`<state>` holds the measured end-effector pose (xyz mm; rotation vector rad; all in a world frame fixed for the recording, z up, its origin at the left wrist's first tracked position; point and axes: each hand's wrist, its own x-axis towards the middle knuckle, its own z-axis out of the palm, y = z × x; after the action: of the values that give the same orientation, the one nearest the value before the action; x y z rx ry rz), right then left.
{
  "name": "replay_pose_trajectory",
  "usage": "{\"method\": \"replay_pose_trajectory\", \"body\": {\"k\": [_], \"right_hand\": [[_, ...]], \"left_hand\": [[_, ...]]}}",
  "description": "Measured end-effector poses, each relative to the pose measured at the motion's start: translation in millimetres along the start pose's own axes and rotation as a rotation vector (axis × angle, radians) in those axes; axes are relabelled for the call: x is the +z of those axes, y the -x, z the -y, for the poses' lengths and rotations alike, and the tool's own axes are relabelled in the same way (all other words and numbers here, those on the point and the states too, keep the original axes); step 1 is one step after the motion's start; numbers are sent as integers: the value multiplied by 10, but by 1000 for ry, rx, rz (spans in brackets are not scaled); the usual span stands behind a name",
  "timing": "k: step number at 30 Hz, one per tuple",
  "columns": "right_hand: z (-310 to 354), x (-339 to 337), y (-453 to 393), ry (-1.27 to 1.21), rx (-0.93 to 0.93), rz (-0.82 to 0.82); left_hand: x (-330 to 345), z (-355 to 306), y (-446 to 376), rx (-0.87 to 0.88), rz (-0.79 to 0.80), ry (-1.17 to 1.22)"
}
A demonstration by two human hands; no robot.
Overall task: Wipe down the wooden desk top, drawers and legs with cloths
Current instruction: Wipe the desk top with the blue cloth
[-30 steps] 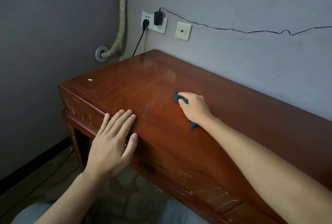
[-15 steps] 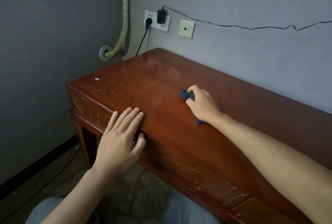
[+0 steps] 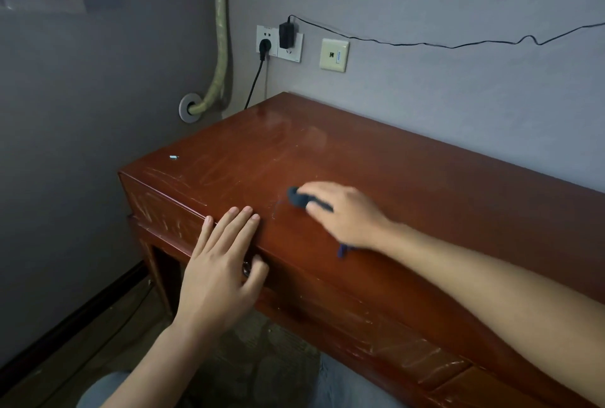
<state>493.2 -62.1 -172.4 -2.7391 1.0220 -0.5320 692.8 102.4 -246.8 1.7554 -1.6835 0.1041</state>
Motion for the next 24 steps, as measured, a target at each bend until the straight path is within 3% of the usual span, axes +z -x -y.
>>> {"method": "replay_pose_trajectory", "body": {"k": [3,5,7,12,16,18,22,24], "right_hand": [[-422,-18,-459,118,291,-110],[-476,22,-622,147,346,-121],[-319,75,-626,118,261,-102],[212,189,-128,-81,-158,35],[184,137,-93,-149,-258,143],[-25,125,-324,-70,-182,108],[-453,57,-827,90,191,-52],[-367,122,-858,118,222,-78]], "left_hand": [[4,-51,8,-22,20,-31],[31,-99,14,-43,15,-70],[59,-132,28,-58,1,-94],[63,-168,55,-48,-13,-134],[29,-189,61,-39,-11,-207],[17,-190,60,-44,-6,-204],[8,-176,64,-41,24,-213],[-23,-186,63,-32,19,-202]]}}
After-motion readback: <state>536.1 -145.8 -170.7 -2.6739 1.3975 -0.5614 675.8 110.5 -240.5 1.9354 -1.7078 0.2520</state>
